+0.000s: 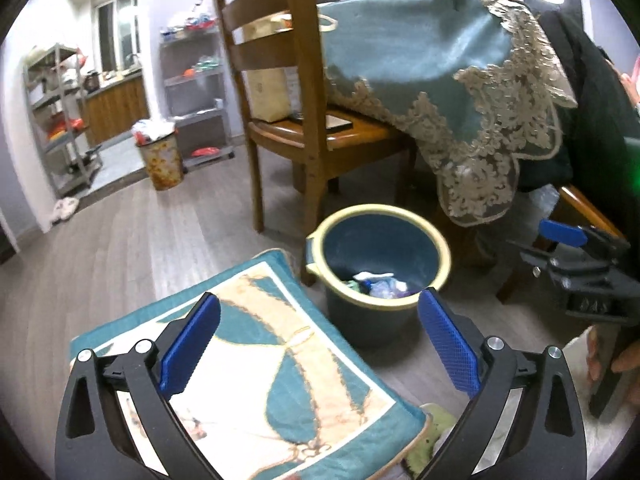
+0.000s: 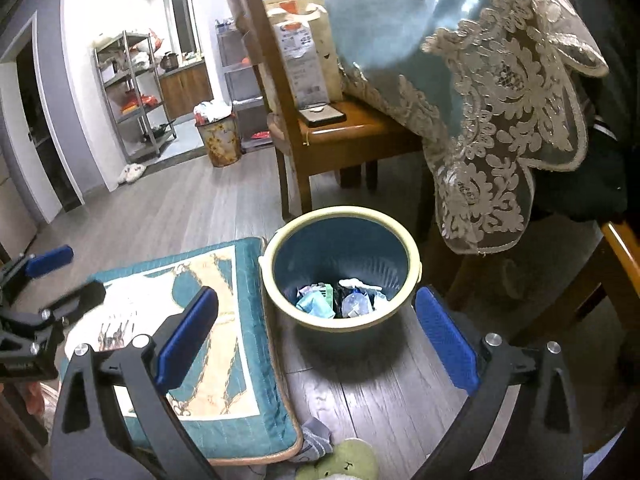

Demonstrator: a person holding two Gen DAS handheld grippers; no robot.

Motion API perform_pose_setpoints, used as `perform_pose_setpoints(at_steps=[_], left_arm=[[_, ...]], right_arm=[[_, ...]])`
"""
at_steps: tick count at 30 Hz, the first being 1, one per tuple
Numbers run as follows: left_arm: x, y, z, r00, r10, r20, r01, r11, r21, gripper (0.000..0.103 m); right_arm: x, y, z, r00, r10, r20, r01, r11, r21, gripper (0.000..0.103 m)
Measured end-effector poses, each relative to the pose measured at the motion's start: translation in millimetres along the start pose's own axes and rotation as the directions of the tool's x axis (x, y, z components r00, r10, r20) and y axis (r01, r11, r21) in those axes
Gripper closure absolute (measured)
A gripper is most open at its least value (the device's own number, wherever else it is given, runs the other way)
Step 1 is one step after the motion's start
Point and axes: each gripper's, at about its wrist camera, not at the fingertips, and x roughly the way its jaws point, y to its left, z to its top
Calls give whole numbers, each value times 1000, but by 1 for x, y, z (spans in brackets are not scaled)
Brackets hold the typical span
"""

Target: Collect trash

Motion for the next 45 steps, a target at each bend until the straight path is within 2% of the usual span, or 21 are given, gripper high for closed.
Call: perform_pose_setpoints(at_steps=[3, 9, 14, 29, 45], left_arm=[[3, 6, -1, 999, 36, -26, -37, 999, -21, 5], [10, 21, -2, 995, 81, -66, -86, 993, -80, 5], [14, 21, -4, 991, 108, -83, -114, 991, -75, 5], [21, 0, -4, 990, 102, -93, -102, 995, 7, 5], [24, -4, -4, 991, 95, -98, -94, 995, 16, 5]], right_arm=[[0, 13, -2, 999, -35, -2, 35, 998, -57, 6], [2, 25, -6, 999, -51, -9, 49, 993, -106, 6], [2, 27, -7, 999, -53, -10, 51, 992, -117, 6], [5, 22, -7, 998, -57, -27, 54, 995, -85, 6], [6, 20, -8, 998, -59, -30, 57, 996, -74, 6]])
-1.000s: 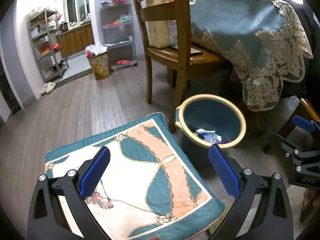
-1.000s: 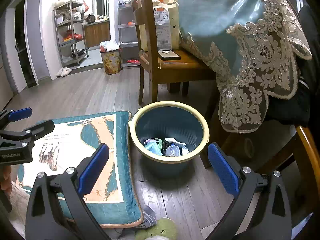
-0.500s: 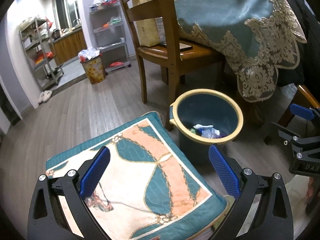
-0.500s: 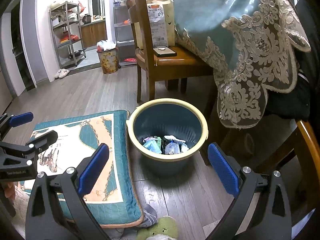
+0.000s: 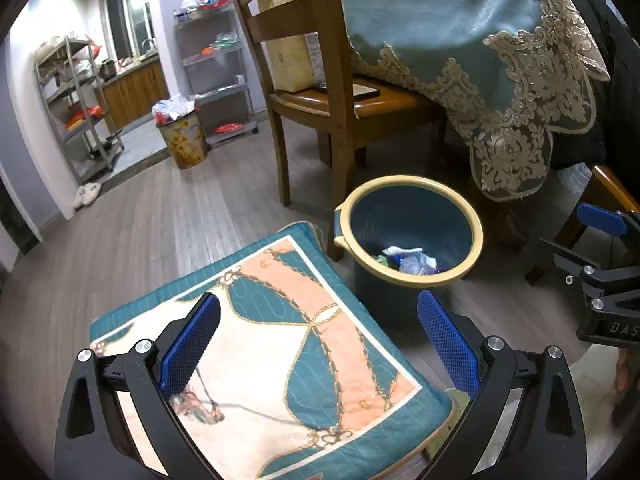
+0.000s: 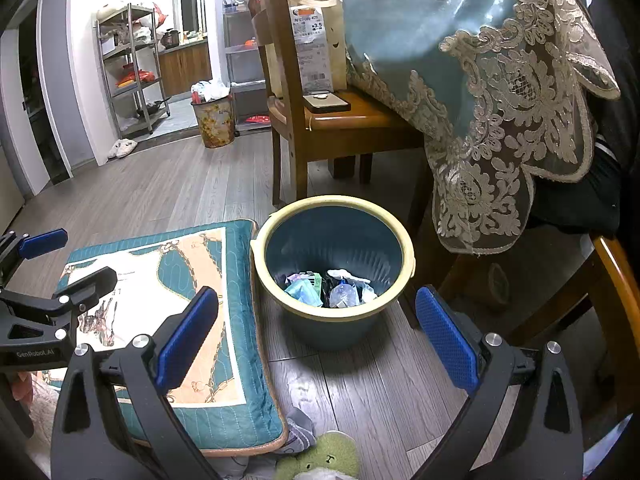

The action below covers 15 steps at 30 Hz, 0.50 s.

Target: Collect trash

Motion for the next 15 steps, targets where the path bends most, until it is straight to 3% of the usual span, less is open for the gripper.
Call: perform_pose_setpoints(at_steps=[15], left_arm=[[-2, -3, -2, 1000, -4, 1, 4, 1000, 11, 5]], right_arm=[[0, 0, 0, 1000, 0, -1, 0, 1000, -1, 6]])
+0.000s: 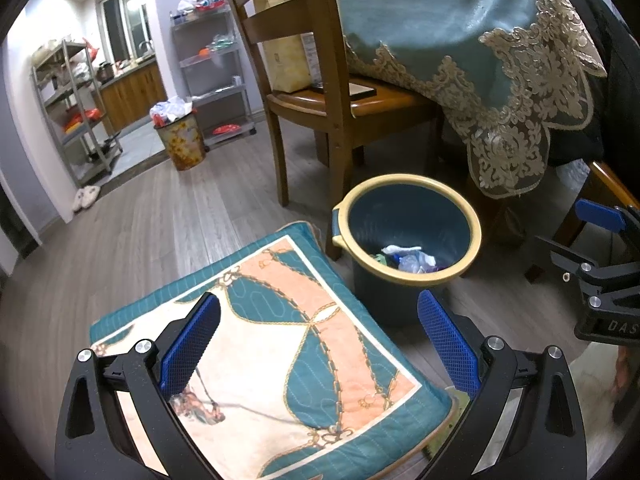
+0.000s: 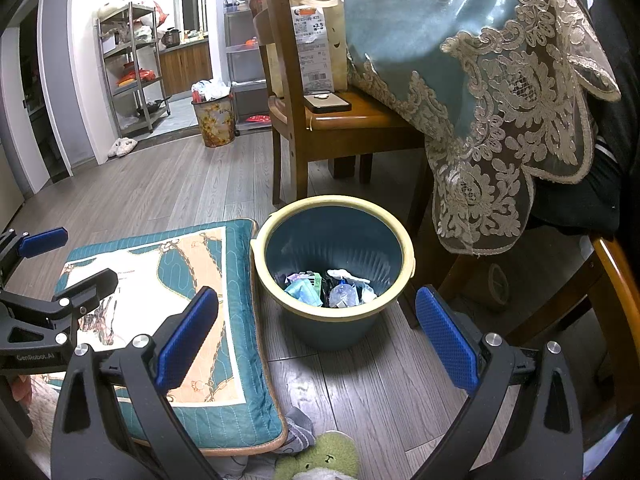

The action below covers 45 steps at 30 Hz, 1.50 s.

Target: Collect trash

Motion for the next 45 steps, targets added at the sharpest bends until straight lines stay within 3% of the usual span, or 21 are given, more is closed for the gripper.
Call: perform_pose_setpoints(at_steps=[40, 45], left_arm=[[-8, 14, -2, 1000, -23, 10, 23, 1000, -6, 5], [-14, 14, -2, 996, -75, 41, 75, 997, 1, 5]], right_arm=[[0, -1, 0, 1000, -1, -2, 1, 1000, 4, 6], [0, -1, 0, 1000, 0, -2, 0, 1000, 5, 6]])
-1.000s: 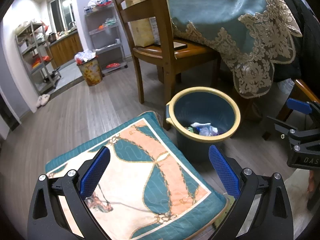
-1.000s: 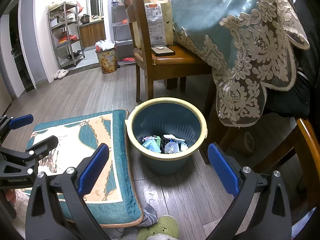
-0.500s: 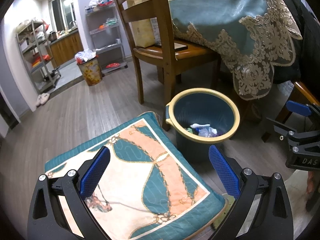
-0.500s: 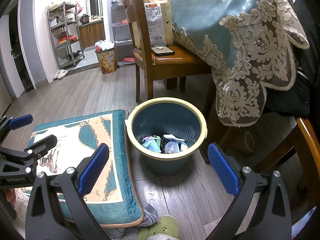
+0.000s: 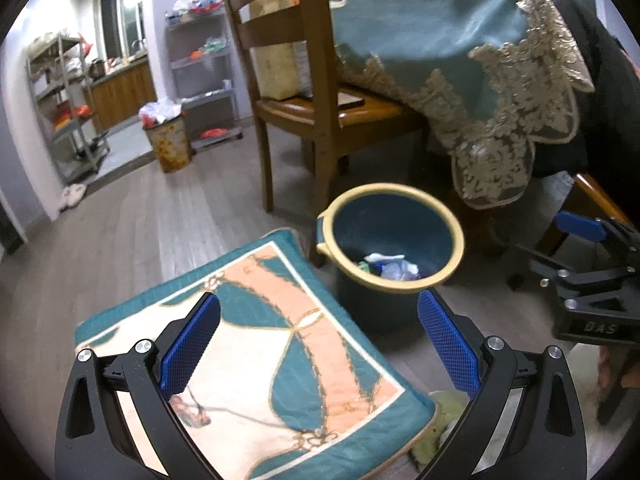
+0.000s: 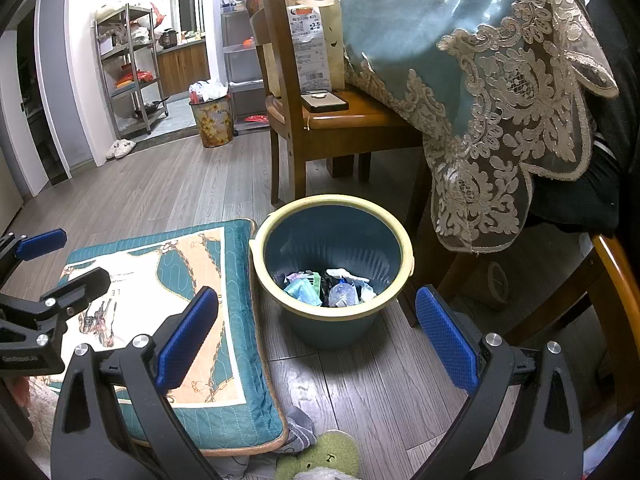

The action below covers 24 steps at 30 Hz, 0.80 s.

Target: Collect trash

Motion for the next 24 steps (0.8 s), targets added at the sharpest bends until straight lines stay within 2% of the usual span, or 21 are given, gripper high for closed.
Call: perform_pose_setpoints(at_steps=[5, 24], left_arm=[[1, -11, -1, 998, 63, -5, -63, 996, 66, 5], [2, -10, -3, 997, 72, -8, -71, 994, 82, 5]], right_arm=[[0, 0, 0, 1000, -1, -1, 1, 1000, 2, 6], [-1, 0, -1, 1000, -2, -1, 2, 1000, 5, 6]])
